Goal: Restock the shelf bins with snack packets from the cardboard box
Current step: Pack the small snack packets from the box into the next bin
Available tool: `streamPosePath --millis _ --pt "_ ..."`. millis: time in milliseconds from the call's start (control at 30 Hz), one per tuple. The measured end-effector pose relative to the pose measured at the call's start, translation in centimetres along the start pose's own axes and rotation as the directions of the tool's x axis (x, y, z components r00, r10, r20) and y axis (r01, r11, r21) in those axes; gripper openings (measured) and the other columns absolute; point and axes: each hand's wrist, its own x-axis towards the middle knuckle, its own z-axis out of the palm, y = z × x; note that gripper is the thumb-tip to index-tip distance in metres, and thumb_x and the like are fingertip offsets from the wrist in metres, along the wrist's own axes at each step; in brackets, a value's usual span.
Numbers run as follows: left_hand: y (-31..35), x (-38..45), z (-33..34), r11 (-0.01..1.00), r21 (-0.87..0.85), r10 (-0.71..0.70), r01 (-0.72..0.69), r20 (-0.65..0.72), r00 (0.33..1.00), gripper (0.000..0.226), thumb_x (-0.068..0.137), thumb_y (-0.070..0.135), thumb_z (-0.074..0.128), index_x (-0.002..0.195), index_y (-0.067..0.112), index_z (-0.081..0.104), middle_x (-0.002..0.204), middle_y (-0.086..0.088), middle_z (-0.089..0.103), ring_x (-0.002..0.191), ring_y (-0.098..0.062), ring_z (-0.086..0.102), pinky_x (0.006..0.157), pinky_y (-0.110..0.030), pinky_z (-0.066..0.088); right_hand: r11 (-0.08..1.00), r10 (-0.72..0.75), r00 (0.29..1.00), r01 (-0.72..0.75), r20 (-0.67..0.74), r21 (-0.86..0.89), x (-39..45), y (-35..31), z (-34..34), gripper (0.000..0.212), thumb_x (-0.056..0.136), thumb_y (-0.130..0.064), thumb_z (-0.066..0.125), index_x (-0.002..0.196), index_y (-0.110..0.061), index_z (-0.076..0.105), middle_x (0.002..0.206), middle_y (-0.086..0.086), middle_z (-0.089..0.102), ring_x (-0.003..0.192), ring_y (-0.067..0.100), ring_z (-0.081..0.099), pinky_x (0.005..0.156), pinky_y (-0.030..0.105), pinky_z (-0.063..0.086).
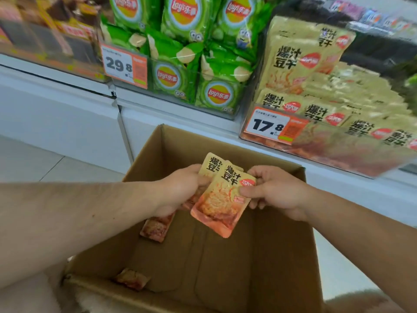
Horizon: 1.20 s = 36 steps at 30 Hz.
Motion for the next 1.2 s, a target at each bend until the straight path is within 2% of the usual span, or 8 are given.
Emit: streamPosePath --millis 133,233,367,533,767,933,1067,1200 --pt "1.4 -1.2 1.5 0.988 -0.068 0.136 -0.136 -0.002 0.991 0.029 0.105 0.039 0.039 0.12 0.022 0.058 0.107 -0.003 0.074 0.1 -0.026 0.071 0.09 -0.053 0.056 0.996 -0.047 0.985 0.06 -0.167 0.072 -1.0 -1.1 0.1 0.014 0.087 -0.011 0.072 0.089 -0.013 0.059 0.066 0.001 0.072 0.053 0.011 0.06 0.054 0.024 0.045" --pt "2.4 -2.3 2.0 0.961 -0.012 0.276 -0.277 0.123 0.953 0.016 0.101 0.03 0.052 0.113 0.023 0.058 0.099 0.001 0.076 0.093 -0.02 0.073 0.073 -0.043 0.061 0.987 -0.08 0.963 0.113 -0.258 0.117 -1.7 -1.9 -0.3 0.018 0.085 -0.012 0.075 0.094 -0.009 0.06 0.06 0.0 0.069 0.05 0.011 0.061 0.052 0.024 0.045" --pt "3.4 -2.5 2.1 0.939 0.067 0.326 -0.336 0.125 0.937 0.033 0.092 0.021 0.067 0.121 0.023 0.052 0.109 -0.003 0.072 0.099 -0.022 0.072 0.086 -0.052 0.058 0.972 -0.128 0.923 0.189 -0.362 0.138 -2.6 -2.7 -0.9 0.031 0.079 -0.013 0.081 0.097 -0.014 0.056 0.065 0.002 0.067 0.048 0.012 0.06 0.047 0.022 0.045" --pt "5.5 -2.6 2.8 0.925 0.056 0.37 -0.376 0.099 0.924 0.031 0.092 0.018 0.066 0.121 0.025 0.054 0.107 0.001 0.074 0.097 -0.015 0.072 0.087 -0.038 0.058 0.943 -0.16 0.873 0.274 -0.46 0.191 -3.4 -3.4 -2.0 0.052 0.075 -0.021 0.085 0.113 -0.02 0.05 0.087 0.009 0.068 0.048 0.012 0.057 0.048 0.023 0.046" --pt "8.0 -2.5 5.2 0.91 -0.001 0.408 -0.415 0.185 0.894 0.018 0.095 0.015 0.06 0.11 0.024 0.059 0.101 0.004 0.075 0.094 -0.012 0.071 0.078 -0.024 0.058 0.948 -0.208 0.959 0.246 -0.194 0.202 -4.8 -2.8 -3.9 0.047 0.066 -0.044 0.076 0.103 -0.015 0.071 0.082 0.005 0.072 0.057 0.011 0.05 0.054 0.024 0.041" --pt "9.5 -2.0 7.0 0.923 -0.039 0.381 -0.382 0.226 0.897 0.031 0.097 0.016 0.057 0.127 0.02 0.052 0.115 -0.002 0.072 0.105 -0.018 0.069 0.083 -0.029 0.058 0.929 -0.172 0.966 0.224 -0.192 0.296 -5.3 -2.1 -6.3 0.023 0.086 -0.025 0.071 0.103 -0.01 0.071 0.08 0.005 0.067 0.056 0.011 0.042 0.053 0.024 0.032" --pt "10.8 -1.4 9.2 0.914 -0.016 0.396 -0.405 0.25 0.884 0.036 0.097 0.015 0.057 0.132 0.025 0.05 0.12 0.001 0.07 0.114 -0.018 0.065 0.103 -0.042 0.049 0.915 -0.151 0.966 0.218 -0.211 0.34 -6.5 -1.8 -8.5 0.028 0.09 -0.016 0.067 0.113 0.0 0.066 0.086 0.009 0.063 0.057 0.013 0.035 0.052 0.023 0.025" --pt "13.2 -1.2 11.7 0.894 0.022 0.428 -0.448 0.262 0.865 0.027 0.097 0.018 0.059 0.122 0.03 0.056 0.115 0.005 0.072 0.11 -0.015 0.066 0.1 -0.04 0.05 0.86 -0.182 0.952 0.275 -0.245 0.431 -8.0 -1.9 -11.2 0.018 0.091 -0.01 0.061 0.106 -0.002 0.068 0.08 0.003 0.071 0.051 0.009 0.048 0.045 0.017 0.032"
